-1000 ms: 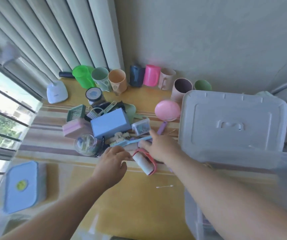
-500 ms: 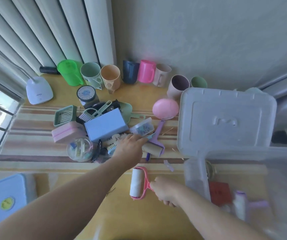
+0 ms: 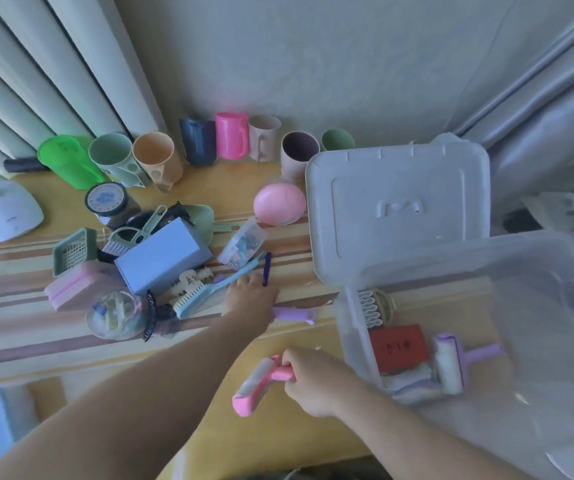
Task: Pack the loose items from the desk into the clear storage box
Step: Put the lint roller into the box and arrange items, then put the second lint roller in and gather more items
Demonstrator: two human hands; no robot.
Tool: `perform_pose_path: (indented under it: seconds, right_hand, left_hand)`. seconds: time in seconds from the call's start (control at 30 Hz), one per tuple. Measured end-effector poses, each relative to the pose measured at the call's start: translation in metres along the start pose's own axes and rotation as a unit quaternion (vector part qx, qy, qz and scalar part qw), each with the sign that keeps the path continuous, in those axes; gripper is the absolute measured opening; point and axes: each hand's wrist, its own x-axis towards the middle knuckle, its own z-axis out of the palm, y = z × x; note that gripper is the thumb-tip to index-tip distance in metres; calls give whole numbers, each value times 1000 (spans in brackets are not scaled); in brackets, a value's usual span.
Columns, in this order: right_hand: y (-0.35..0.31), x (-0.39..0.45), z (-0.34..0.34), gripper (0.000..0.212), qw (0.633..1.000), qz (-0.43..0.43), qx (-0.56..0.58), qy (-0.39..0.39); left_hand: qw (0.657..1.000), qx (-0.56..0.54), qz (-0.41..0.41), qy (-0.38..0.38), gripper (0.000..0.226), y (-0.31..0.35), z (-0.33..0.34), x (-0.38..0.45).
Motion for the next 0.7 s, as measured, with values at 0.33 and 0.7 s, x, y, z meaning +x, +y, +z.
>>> perform_pose_path:
  seconds: [0.33, 0.7]
  right_hand:
    - [2, -53, -14, 13, 988, -132, -84, 12]
    - [215, -152, -136, 32, 978, -105, 149, 101]
  left_hand:
    - [993, 92, 33, 69, 30, 3, 26, -18]
    - [939, -103, 30, 328, 15, 30, -62, -106]
